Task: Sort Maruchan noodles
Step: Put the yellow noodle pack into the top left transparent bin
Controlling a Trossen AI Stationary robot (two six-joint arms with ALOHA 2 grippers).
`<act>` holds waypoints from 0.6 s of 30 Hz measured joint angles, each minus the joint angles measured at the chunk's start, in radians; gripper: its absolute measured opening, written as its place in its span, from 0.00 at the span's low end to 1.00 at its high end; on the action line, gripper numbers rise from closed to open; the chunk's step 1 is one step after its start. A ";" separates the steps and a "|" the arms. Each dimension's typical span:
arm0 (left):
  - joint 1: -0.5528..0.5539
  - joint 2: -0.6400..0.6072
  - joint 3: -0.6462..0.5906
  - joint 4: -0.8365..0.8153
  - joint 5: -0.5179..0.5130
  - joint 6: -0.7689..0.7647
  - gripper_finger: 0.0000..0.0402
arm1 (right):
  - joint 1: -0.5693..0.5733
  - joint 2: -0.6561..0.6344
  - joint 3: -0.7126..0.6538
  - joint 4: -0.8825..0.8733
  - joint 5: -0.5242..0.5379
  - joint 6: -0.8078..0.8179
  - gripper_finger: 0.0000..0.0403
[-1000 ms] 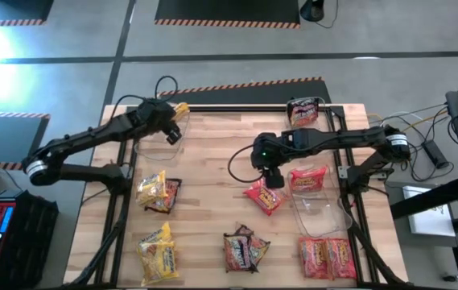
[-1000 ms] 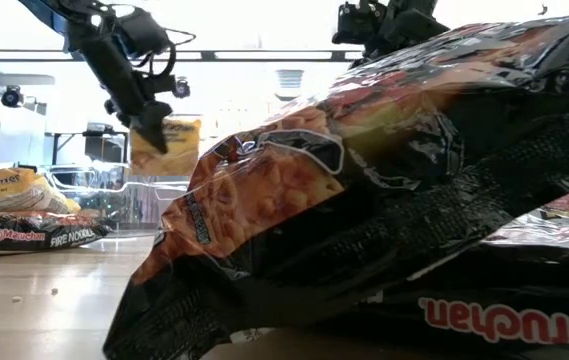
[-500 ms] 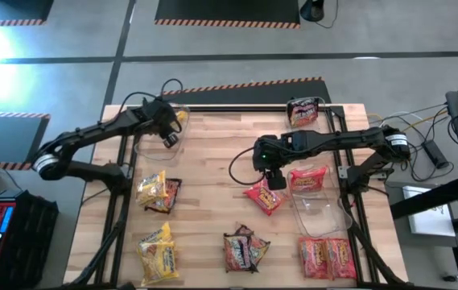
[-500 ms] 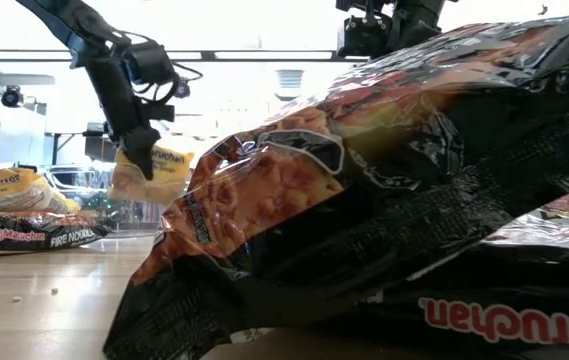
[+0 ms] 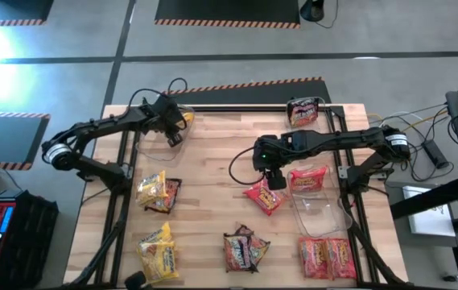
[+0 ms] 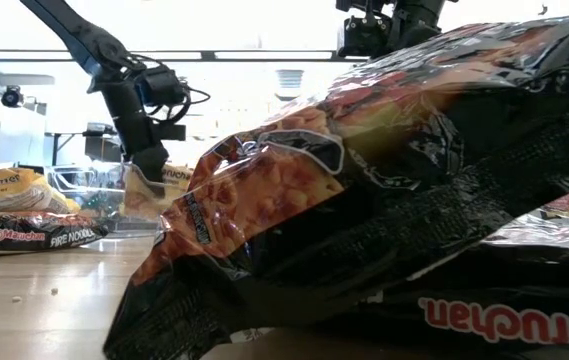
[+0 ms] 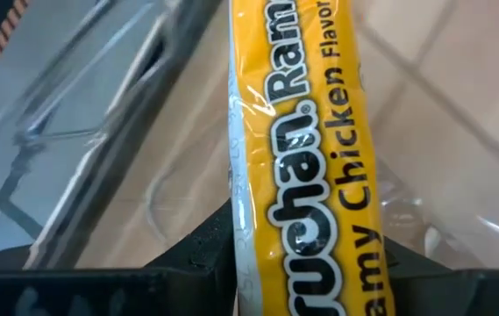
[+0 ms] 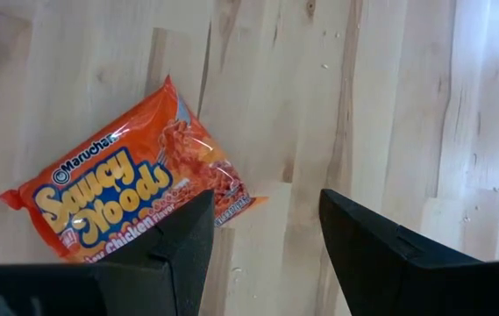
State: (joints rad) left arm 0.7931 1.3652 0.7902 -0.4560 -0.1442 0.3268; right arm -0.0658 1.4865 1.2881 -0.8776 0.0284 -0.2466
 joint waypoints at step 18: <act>0.152 0.047 0.000 0.064 0.005 -0.051 0.32 | 0.000 0.000 0.000 0.004 0.000 -0.007 0.48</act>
State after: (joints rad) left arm 0.9454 1.4119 0.7898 -0.3923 -0.1396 0.2757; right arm -0.0658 1.4864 1.2881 -0.8738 0.0281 -0.2539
